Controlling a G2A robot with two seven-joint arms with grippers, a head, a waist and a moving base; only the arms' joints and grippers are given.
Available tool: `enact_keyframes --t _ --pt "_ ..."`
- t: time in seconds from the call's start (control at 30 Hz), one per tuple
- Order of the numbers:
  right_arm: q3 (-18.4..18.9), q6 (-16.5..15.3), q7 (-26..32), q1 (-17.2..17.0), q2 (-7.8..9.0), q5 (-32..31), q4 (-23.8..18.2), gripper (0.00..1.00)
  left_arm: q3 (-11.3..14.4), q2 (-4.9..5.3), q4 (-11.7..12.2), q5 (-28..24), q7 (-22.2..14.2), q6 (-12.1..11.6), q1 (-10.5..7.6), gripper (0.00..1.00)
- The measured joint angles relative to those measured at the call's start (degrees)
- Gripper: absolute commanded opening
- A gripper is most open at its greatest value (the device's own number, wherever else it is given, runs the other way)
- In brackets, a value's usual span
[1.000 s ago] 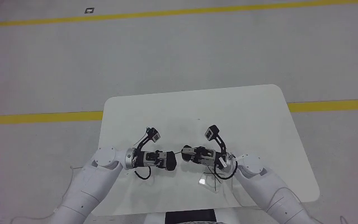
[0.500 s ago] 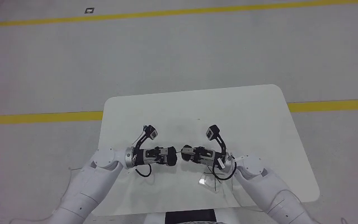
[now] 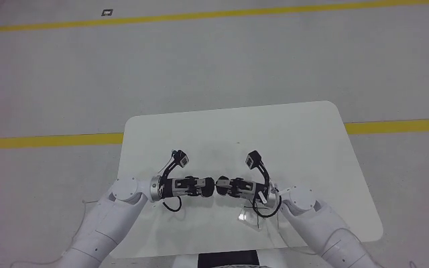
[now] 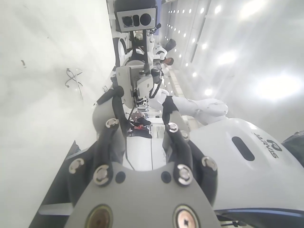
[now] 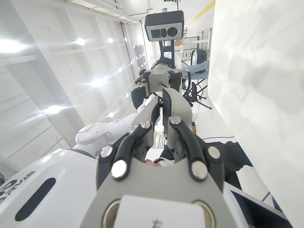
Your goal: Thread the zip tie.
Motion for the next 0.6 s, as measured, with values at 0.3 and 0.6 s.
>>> enact_keyframes --t 0.3,0.6 --pt "-0.07 0.12 -1.12 -0.27 0.01 -0.07 0.02 0.0 0.64 0.18 -0.1 0.28 1.31 -0.33 -0.02 0.24" --pt "-0.83 0.2 -2.91 -0.25 -0.24 0.0 0.15 0.0 1.39 0.3 -0.2 0.49 2.08 -0.51 -0.29 0.11"
